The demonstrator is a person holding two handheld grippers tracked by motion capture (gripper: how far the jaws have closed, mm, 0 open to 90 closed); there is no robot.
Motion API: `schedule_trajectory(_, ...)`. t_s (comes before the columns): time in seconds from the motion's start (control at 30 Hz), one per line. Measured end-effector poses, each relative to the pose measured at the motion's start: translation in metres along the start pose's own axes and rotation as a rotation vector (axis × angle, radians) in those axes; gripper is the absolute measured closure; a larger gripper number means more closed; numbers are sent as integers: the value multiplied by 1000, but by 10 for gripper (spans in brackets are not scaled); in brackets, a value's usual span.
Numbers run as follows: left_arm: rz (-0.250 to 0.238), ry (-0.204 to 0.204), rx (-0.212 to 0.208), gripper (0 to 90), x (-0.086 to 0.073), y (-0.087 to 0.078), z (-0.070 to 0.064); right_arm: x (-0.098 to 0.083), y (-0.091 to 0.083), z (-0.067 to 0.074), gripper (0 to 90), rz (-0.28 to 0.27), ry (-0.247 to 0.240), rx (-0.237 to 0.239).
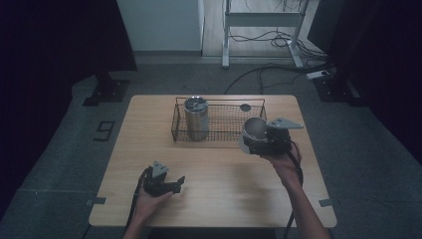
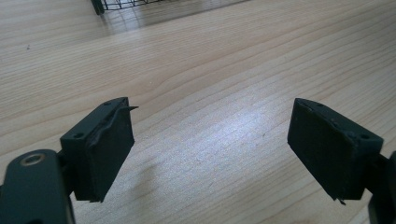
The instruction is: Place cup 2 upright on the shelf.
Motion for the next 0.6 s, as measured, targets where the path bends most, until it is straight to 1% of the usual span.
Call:
schedule_trajectory(0.3, 0, -3, -5, 146, 0, 0, 1, 17, 9, -4, 75, 9, -17, -15)
schedule_trajectory(0.6, 3, -1, -1, 146, -1, 1, 1, 25, 17, -5, 75, 16, -17, -18)
Point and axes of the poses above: each handheld gripper's, and its own axes: y roughly forward along the jaws, x roughly out of its top, z roughly to its left, the point moved 1 cm from there along y, roughly forward along the jaws, and after that the axes turned 3 degrees about z, right-handed, at the moved point
